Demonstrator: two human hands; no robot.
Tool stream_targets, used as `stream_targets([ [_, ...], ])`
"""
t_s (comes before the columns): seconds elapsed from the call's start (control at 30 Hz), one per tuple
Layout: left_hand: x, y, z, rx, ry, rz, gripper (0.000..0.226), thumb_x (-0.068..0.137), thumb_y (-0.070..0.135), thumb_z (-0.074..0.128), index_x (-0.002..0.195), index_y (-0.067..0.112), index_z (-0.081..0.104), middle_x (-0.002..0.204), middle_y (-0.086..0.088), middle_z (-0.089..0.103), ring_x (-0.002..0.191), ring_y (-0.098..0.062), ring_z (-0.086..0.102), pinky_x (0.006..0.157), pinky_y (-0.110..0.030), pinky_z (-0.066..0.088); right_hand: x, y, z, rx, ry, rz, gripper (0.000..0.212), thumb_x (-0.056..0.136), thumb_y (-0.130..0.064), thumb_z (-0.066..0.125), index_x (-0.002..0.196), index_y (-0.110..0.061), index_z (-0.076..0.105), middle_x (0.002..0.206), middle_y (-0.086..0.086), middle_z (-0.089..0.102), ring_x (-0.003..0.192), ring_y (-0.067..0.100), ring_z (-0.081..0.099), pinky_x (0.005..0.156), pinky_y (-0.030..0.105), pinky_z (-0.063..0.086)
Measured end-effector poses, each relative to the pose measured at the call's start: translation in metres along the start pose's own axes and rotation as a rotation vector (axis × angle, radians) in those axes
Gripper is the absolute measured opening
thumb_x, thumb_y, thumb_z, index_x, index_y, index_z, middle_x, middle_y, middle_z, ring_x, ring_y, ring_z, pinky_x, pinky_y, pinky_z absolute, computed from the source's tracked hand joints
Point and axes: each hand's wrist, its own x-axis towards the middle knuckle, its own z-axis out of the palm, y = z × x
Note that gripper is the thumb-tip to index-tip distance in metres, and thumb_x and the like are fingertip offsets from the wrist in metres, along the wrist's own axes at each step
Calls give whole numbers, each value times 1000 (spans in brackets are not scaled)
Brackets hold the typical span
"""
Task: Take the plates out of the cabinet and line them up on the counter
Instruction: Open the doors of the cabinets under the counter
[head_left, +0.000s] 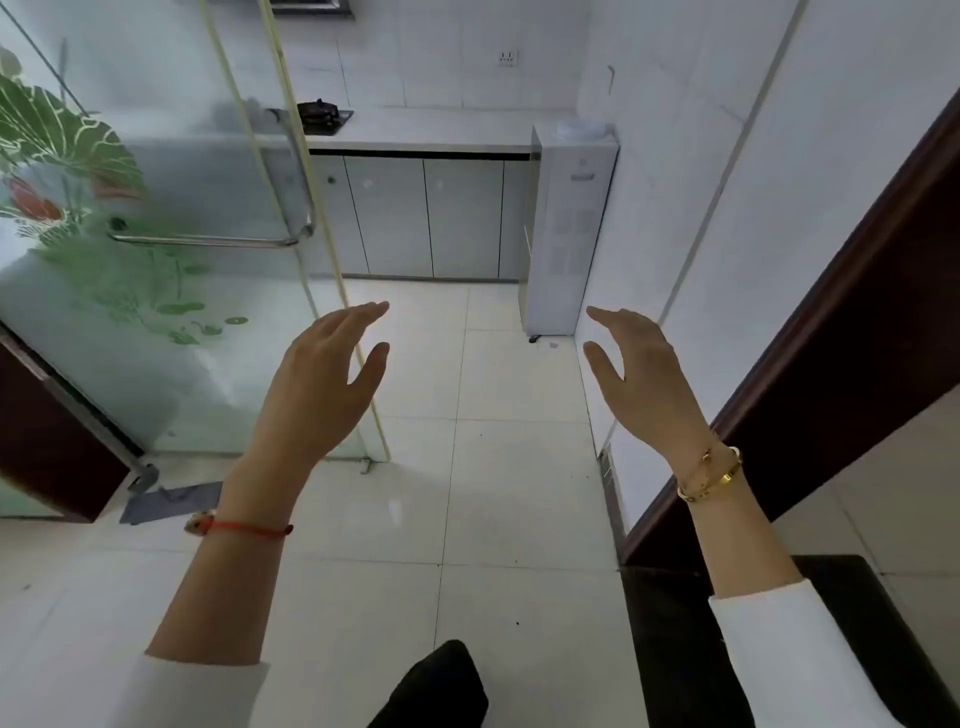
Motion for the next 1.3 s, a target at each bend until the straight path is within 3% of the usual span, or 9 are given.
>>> stream_targets([
  [0.17, 26, -16, 28, 5, -19, -37, 41, 97, 24, 53, 138, 18, 51, 135, -3, 58, 124, -21, 54, 103, -26, 34, 28, 18, 19, -10, -18, 29, 41, 98, -25, 45, 139, -17, 44, 140, 5, 49, 136, 19, 34, 111, 26, 20],
  [0.4, 93, -51, 79, -22, -42, -79, 42, 96, 23, 53, 138, 18, 51, 136, -3, 58, 127, -22, 52, 106, -35, 39, 100, 50, 61, -14, -64, 46, 40, 98, -26, 45, 137, -17, 45, 140, 6, 50, 138, 22, 35, 116, 35, 24],
  [0.6, 193, -87, 112, -27, -54, -115, 41, 97, 23, 53, 138, 19, 51, 137, -1, 56, 128, -20, 51, 102, -28, 37, 212, 73, 88, -3, -93, 62, 41, 99, -26, 45, 139, -16, 45, 140, 6, 49, 138, 22, 34, 117, 38, 25],
  [0.8, 298, -120, 142, -8, -43, -88, 40, 97, 19, 52, 137, 15, 51, 135, -3, 58, 127, -21, 52, 106, -31, 38, 325, 94, 112, 22, -64, 43, 41, 99, -26, 45, 138, -15, 46, 139, 5, 50, 137, 21, 35, 116, 41, 27],
  [1.3, 486, -207, 240, 15, -58, -139, 39, 97, 21, 53, 136, 19, 53, 133, 1, 59, 123, -17, 54, 99, -20, 35, 532, 163, 187, 53, -100, 15, 41, 99, -28, 44, 137, -15, 46, 139, 6, 50, 136, 20, 36, 116, 41, 29],
])
